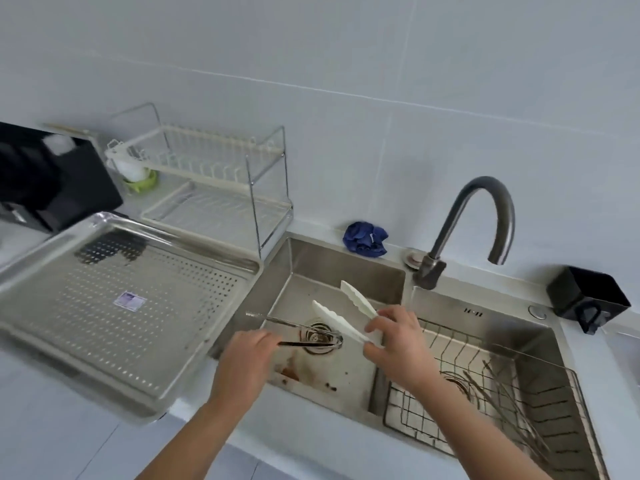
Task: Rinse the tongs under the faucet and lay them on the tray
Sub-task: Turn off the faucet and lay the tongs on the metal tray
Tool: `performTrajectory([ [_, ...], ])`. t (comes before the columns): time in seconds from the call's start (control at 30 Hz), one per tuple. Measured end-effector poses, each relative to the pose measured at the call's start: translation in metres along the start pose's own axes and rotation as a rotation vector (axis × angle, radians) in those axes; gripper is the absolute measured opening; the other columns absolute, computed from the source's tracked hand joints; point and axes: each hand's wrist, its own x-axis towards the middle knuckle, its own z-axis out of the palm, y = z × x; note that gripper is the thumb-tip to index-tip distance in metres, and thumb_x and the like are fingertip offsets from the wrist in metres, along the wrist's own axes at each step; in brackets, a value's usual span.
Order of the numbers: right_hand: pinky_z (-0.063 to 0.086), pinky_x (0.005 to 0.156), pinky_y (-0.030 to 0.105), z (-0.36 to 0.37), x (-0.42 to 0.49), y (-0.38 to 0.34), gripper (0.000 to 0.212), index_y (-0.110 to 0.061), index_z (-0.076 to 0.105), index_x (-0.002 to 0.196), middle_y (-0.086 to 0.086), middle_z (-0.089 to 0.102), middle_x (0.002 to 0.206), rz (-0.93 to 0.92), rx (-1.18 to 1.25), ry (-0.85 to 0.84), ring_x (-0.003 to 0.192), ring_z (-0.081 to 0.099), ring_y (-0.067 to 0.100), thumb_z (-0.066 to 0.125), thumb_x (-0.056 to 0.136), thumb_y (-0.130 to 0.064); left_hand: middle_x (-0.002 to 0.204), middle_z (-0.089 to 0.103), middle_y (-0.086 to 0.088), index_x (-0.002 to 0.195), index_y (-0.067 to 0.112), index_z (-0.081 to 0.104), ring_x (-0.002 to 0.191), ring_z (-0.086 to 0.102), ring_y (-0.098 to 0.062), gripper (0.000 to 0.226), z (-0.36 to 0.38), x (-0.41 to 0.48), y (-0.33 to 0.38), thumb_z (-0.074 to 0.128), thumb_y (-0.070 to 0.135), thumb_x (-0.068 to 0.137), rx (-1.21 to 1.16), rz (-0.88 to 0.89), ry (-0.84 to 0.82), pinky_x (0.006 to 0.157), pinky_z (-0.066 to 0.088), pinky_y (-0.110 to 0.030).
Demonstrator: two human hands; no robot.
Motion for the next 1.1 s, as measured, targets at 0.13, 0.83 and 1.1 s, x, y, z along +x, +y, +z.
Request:
performTrajectory([
  [0.13,0.036,0.088,0.027,0.044,0.019,-0.083,0.024,-0.024,0.076,0.106,0.000,0.058,0.125,-0.063,0.029,-0.037,0.119,0.047,0.021,0.076,0.083,-0.031,0.072,0.069,0.000,0.089,0.013,0.077,0.061,0.061,-0.025,0.036,-0.035,-0.028,-0.070,0.085,-0.009,0.062,0.021,-0.085,0.039,0.055,0.050,-0.032],
  [0.83,0.041,0.096,0.035,0.172,0.148,-0.246,0.040,-0.026,0.068,0.121,0.000,0.056,0.128,-0.190,0.012,-0.347,0.127,0.045,0.025,0.069,0.084,-0.044,0.086,0.061,0.000,0.090,0.015,0.067,0.082,0.057,-0.019,0.014,-0.084,-0.048,-0.253,0.054,0.011,0.096,0.095,-0.571,-0.042,0.070,0.050,-0.035],
  [1.1,0.042,0.092,0.032,0.229,0.209,-0.251,0.045,-0.025,0.066,0.128,0.000,0.053,0.134,-0.183,-0.016,-0.444,0.126,0.044,0.022,0.066,0.086,-0.041,0.071,0.069,0.000,0.069,0.018,0.071,0.074,0.060,-0.016,0.021,-0.068,-0.006,-0.309,0.066,0.000,0.079,0.142,-0.533,-0.213,0.068,0.047,-0.027],
])
